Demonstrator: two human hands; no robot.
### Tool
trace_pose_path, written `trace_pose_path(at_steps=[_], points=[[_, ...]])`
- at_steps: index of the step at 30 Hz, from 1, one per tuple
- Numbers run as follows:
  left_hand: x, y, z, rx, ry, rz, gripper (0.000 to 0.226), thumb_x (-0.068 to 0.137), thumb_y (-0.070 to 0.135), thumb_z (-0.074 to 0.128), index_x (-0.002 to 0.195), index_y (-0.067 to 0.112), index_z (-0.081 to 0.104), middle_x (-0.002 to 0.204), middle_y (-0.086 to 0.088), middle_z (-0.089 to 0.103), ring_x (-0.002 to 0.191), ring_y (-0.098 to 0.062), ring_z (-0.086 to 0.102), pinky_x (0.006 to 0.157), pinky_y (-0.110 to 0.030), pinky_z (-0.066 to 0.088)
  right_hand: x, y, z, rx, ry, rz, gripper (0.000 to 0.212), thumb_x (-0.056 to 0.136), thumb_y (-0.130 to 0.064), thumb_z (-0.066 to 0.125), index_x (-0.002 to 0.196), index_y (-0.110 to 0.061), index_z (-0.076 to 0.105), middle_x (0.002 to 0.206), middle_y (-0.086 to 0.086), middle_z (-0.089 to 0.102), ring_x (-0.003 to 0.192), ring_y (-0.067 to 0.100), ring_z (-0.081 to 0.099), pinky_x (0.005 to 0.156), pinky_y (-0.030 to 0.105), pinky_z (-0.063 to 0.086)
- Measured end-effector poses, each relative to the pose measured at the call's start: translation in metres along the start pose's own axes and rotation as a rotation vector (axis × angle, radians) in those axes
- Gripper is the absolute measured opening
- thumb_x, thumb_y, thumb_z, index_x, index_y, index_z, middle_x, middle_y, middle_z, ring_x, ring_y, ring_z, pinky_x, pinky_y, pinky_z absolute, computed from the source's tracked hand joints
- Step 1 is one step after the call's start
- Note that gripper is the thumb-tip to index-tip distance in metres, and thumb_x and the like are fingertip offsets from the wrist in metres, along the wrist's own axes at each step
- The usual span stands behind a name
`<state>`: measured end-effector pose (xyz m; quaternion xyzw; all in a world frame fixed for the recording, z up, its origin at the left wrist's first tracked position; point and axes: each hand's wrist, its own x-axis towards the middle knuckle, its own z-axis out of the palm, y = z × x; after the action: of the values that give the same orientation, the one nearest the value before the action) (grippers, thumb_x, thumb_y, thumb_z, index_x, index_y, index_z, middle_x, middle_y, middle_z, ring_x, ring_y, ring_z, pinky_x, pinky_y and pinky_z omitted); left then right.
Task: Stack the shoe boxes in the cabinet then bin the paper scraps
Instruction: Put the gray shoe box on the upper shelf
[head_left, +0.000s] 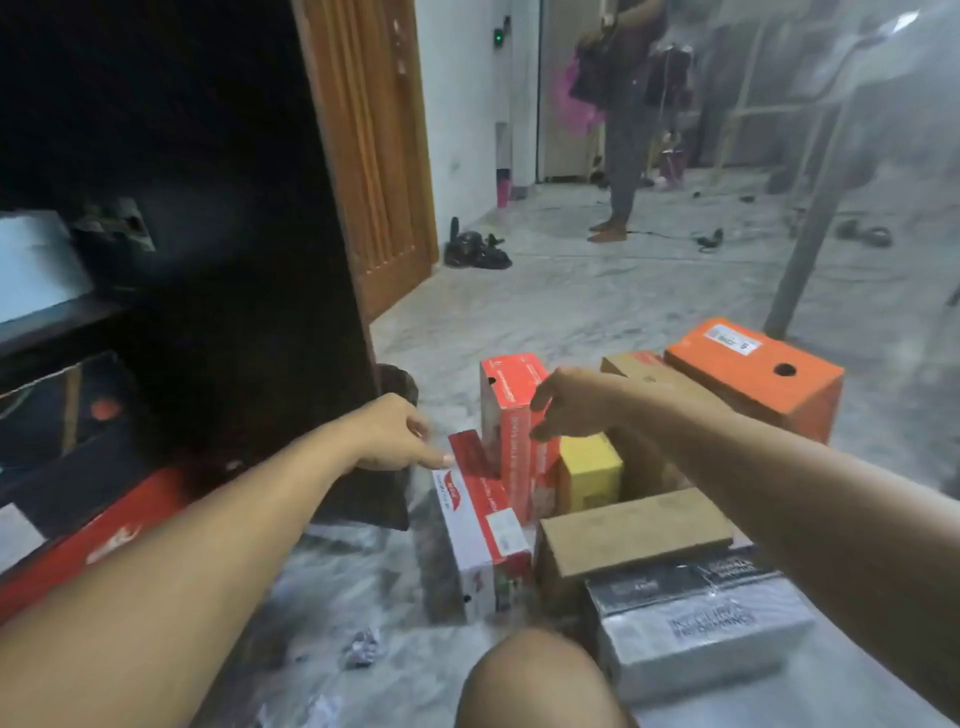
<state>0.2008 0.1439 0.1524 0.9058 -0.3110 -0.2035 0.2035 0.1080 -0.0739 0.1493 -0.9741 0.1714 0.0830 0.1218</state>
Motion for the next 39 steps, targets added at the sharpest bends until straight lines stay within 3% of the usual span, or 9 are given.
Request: trace_pose_path(at_steps=[7,10,13,15,23,28,31,34,39], points=[[0.063,0.049,0.099,0.006,-0.201,0.109,0.047,0.074,0.044,0.079,0.109,0.015,0.068,0.113,-0.001,0.066,0.099,-0.018,0.063,0.085,-0.03,0.051,-0.043,0.114,0.045,0.092,-0.061,0.244,0.035,0.087,-0.033,0.068,0.112,-0.009,0.068,0.111,0.011,0.068,0.098,0.03,0.065,0.079,0.035,0.054],[0.077,0.055,0.143,-0.069,-0.229,0.062,0.068,0.074,0.042,0.08,0.128,0.009,0.057,0.131,-0.005,0.057,0.117,-0.021,0.054,0.092,-0.03,0.043,-0.045,0.155,0.069,0.138,-0.104,0.363,0.038,0.084,-0.034,0.072,0.111,-0.007,0.068,0.105,0.011,0.069,0.08,0.027,0.068,0.057,0.032,0.059],[0.09,0.051,0.182,-0.168,-0.256,-0.034,0.078,0.073,0.038,0.081,0.136,0.004,0.049,0.133,-0.009,0.055,0.118,-0.026,0.055,0.093,-0.031,0.046,-0.045,0.186,0.094,0.168,-0.127,0.435,0.045,0.084,-0.033,0.072,0.119,-0.006,0.065,0.116,0.01,0.066,0.094,0.026,0.067,0.076,0.039,0.06],[0.099,0.042,0.204,-0.202,-0.273,-0.11,0.065,0.07,0.036,0.082,0.122,0.004,0.059,0.115,-0.01,0.065,0.103,-0.027,0.064,0.074,-0.027,0.05,-0.047,0.201,0.109,0.13,-0.147,0.468,0.048,0.084,-0.036,0.07,0.122,-0.006,0.064,0.12,0.01,0.065,0.105,0.028,0.063,0.091,0.039,0.053],[0.097,0.017,0.28,-0.411,-0.441,-0.349,0.036,0.077,0.033,0.078,0.098,0.01,0.061,0.088,-0.006,0.065,0.073,-0.02,0.059,0.06,-0.03,0.048,-0.052,0.246,0.165,0.281,-0.135,0.694,0.067,0.082,-0.03,0.073,0.136,-0.001,0.043,0.13,0.016,0.058,0.112,0.029,0.06,0.091,0.035,0.051],[0.092,0.023,0.312,-0.575,-0.578,-0.387,0.046,0.072,0.04,0.08,0.107,0.02,0.057,0.108,-0.004,0.062,0.095,-0.021,0.061,0.065,-0.032,0.054,-0.063,0.258,0.183,0.425,-0.135,0.745,0.056,0.083,-0.017,0.072,0.133,-0.012,0.048,0.116,0.007,0.059,0.069,0.009,0.053,0.04,0.009,0.039],[0.088,0.031,0.318,-0.632,-0.632,-0.382,0.048,0.074,0.04,0.077,0.115,0.022,0.06,0.116,-0.003,0.065,0.099,-0.023,0.061,0.076,-0.043,0.057,-0.071,0.258,0.183,0.496,-0.124,0.777,0.069,0.083,-0.021,0.075,0.14,-0.006,0.039,0.131,0.014,0.055,0.079,0.017,0.055,0.049,0.018,0.043],[0.082,0.035,0.321,-0.675,-0.601,-0.379,0.048,0.073,0.037,0.078,0.115,0.023,0.06,0.113,-0.003,0.067,0.088,-0.02,0.061,0.07,-0.039,0.056,-0.082,0.26,0.182,0.577,-0.16,0.849,0.08,0.076,-0.028,0.081,0.14,-0.004,0.037,0.133,0.016,0.052,0.108,0.033,0.057,0.075,0.05,0.055],[0.063,0.039,0.315,-0.702,-0.575,-0.37,0.064,0.059,0.036,0.081,0.117,0.018,0.059,0.102,-0.01,0.074,0.072,-0.025,0.065,0.056,-0.031,0.048,-0.101,0.262,0.181,0.696,-0.121,0.899,0.053,0.068,-0.027,0.088,0.104,0.002,0.063,0.113,0.017,0.065,0.103,0.033,0.061,0.079,0.057,0.055]])
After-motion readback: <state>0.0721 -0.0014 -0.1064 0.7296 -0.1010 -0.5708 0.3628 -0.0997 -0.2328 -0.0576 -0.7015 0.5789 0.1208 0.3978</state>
